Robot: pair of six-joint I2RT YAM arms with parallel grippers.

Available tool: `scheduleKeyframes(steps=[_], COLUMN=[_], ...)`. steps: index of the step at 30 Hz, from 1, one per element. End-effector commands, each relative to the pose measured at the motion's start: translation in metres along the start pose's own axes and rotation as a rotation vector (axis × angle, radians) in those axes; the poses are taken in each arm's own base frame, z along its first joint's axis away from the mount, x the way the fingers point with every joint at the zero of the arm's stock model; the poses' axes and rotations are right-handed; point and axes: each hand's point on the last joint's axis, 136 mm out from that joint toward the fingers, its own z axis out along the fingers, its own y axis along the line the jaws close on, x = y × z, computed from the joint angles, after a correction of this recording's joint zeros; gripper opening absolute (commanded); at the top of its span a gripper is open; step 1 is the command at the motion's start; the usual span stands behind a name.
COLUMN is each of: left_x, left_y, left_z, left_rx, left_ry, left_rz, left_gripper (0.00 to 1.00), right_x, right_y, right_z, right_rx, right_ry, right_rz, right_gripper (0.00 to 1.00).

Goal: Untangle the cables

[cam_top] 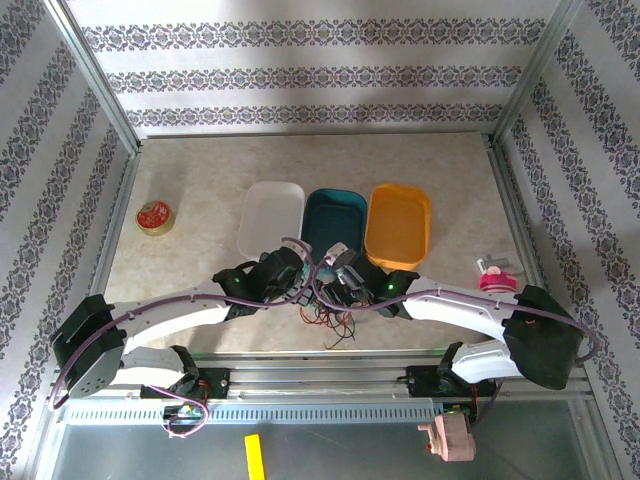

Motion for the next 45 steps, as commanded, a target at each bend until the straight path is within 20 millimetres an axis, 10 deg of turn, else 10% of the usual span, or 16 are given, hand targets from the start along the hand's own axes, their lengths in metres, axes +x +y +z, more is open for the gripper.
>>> scheduleKeyframes(steps=[1,21,35,42,45], left_x=[0.0,0.001,0.008,0.014,0.019], left_y=[-0.015,-0.044,-0.05,-0.05,-0.05], left_z=[-0.001,0.01,0.023,0.032,0.037], left_rx=[0.043,0.174,0.184,0.171,0.167], left_ry=[0.005,0.063,0.102,0.122,0.139], left_rz=[0.021,0.043,0.056,0.06,0.069], left_gripper=[0.99,0.99,0.94,0.74,0.55], right_x=[-0.007,-0.013,-0.004,-0.011,-0.017], right_y=[0.021,0.01,0.021,0.016,0.014], right_z=[0.001,-0.04,-0.023,-0.022,-0.027], right_rx=[-0.079,-0.284,-0.351,-0.353,-0.375], right_ry=[-0.025,-0.047,0.026,0.003,-0.02], right_rz=[-0.029,0.126,0.189,0.207,0.232], right_gripper=[0.78,0.64,0.45,0.0,0.0])
